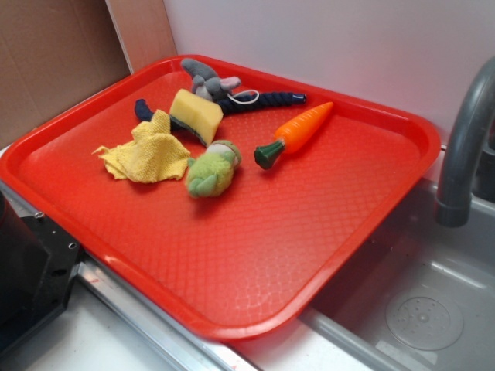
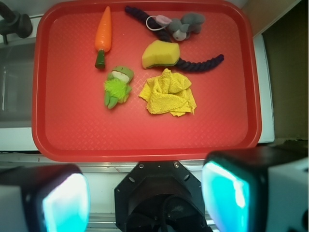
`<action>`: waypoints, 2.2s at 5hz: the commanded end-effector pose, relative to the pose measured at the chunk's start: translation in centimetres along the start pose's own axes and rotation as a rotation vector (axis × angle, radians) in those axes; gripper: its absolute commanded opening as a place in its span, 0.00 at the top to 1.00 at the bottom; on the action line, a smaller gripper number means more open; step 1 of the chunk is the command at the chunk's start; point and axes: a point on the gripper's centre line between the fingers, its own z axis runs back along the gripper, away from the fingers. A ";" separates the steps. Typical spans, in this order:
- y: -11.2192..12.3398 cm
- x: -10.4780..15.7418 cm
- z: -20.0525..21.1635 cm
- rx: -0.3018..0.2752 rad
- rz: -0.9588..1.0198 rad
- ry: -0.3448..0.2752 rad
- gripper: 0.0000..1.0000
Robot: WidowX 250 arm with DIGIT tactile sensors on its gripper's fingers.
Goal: Grab the yellow cloth.
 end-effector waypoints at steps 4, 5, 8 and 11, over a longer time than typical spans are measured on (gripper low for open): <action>3.3 6.0 -9.5 -0.083 -0.374 -0.041 0.00; 2.4 7.1 -13.4 -0.010 -0.428 0.047 0.00; 3.3 7.7 -20.5 -0.002 -0.407 0.168 1.00; 4.3 7.7 -17.7 0.024 -0.304 0.182 1.00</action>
